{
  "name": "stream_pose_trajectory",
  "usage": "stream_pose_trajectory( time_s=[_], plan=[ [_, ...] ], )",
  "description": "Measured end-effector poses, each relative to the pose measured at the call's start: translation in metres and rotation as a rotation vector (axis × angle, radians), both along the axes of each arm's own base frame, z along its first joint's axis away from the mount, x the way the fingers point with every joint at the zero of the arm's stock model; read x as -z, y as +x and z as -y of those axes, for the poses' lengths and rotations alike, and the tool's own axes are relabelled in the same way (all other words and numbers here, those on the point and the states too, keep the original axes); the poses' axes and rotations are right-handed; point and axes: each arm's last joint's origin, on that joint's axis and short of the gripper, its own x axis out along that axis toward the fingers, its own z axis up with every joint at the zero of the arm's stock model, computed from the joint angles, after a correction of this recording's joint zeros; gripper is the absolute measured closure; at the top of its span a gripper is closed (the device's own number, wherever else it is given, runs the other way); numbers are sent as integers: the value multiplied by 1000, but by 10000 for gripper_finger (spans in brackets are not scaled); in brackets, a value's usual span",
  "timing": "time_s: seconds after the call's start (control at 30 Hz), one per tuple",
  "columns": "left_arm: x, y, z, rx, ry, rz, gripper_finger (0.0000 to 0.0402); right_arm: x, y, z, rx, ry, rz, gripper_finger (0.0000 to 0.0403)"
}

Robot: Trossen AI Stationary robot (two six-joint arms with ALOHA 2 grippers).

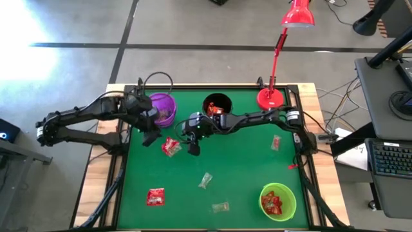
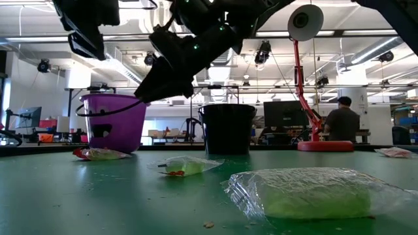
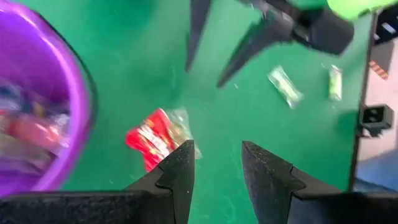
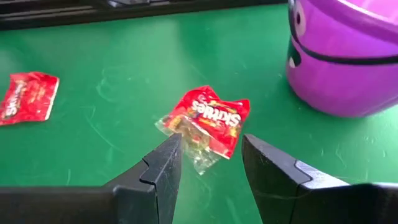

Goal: Sort candy
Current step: Put the green gummy into the violet bucket

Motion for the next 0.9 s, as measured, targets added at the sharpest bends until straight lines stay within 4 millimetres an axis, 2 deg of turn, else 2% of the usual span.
stream_pose_trajectory(
  time_s=[0.17,0.33,0.67,0.9],
  plan=[
    [11,7,18,26,9,-60,286,-18,-7,-5,-2,11,6,243],
    [31,16,29,25,76,-105,286,-45,-27,-7,5,22,-62,243],
    [82,38,30,-9,46,-138,286,-105,-81,-10,66,53,-153,243],
    [103,45,31,-6,43,-195,286,-129,-99,-9,116,23,-117,243]
  ],
)
